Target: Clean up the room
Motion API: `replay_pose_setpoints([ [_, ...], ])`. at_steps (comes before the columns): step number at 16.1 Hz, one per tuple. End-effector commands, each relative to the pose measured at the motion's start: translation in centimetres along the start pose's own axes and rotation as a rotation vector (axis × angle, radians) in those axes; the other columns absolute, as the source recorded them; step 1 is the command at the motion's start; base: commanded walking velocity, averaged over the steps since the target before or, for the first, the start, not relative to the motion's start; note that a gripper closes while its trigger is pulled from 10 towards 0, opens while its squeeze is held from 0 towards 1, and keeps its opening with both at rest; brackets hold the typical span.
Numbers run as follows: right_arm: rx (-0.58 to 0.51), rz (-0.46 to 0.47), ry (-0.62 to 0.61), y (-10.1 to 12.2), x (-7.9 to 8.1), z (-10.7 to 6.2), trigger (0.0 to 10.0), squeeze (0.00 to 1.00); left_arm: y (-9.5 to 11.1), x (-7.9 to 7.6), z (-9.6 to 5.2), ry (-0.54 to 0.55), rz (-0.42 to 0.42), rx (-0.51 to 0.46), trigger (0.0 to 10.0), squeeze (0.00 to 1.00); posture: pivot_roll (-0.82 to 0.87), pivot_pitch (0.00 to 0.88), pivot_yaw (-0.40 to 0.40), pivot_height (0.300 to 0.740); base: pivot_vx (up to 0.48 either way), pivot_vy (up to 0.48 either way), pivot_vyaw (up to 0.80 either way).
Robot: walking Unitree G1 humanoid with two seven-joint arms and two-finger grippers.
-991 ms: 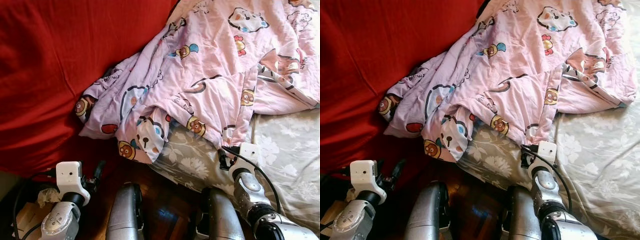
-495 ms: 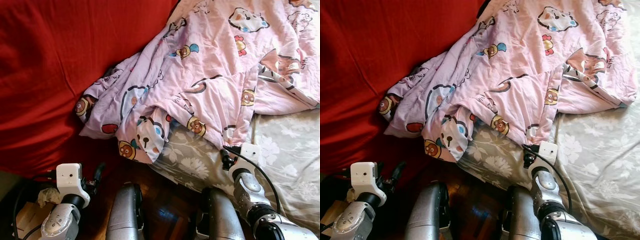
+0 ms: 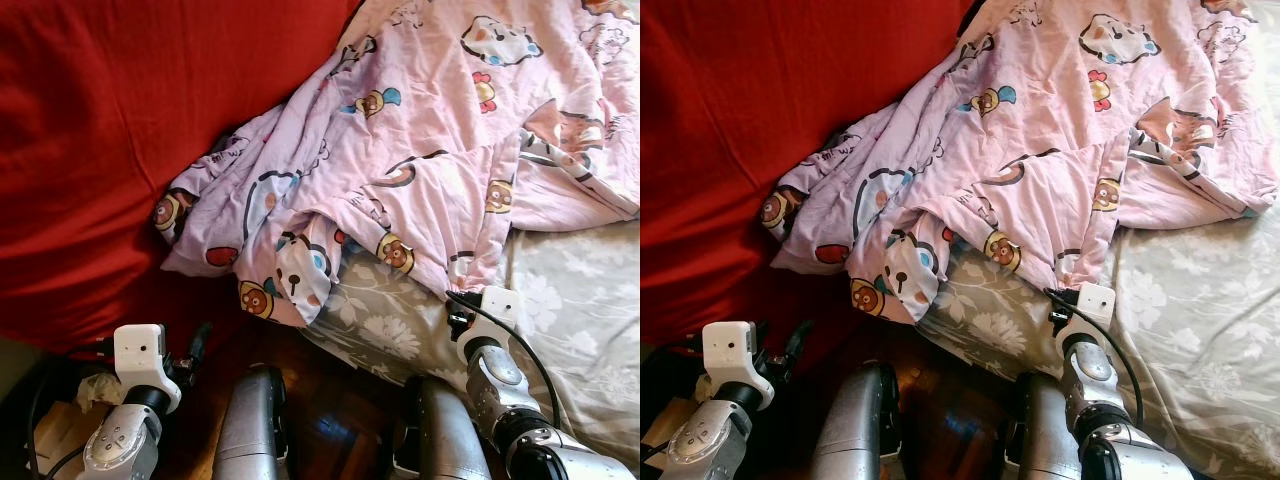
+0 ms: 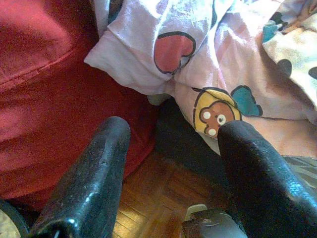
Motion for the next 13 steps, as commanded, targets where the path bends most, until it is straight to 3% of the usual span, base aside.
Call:
replay_pose_setpoints([
  [1,0.035,0.026,-0.013,-1.3,-0.3,-0.4,0.0,0.0,-1.1,0.2,-0.3,0.004,0.003,0.045,10.0,0.0,0.28,0.291,0.042,0.592,0.0,0.0,0.0],
  [9,-0.025,0.049,-0.016,-0.1,-1.1,-0.3,0.0,0.0,-3.3,-0.2,1.6,0.016,-0.019,0.088,10.0,0.0,0.21,0.153,0.011,0.592,0.0,0.0,0.0],
  [13,-0.099,0.038,-0.018,0.9,-3.5,-1.0,0.0,0.0,-5.3,-0.6,2.6,0.033,-0.049,0.139,10.0,0.0,0.14,0.024,-0.014,0.592,0.0,0.0,0.0],
])
Point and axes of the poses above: a point about 5 cm out from each wrist's last joint towards the gripper, its own z axis pointing out of the wrist towards the gripper, its own y axis along the axis of the wrist's last joint, x = y × z, the point moved 3 cm from there along z, pointing out of the wrist towards the gripper, and after that the axes turned 13 degrees about z, right-handed, at the moved point
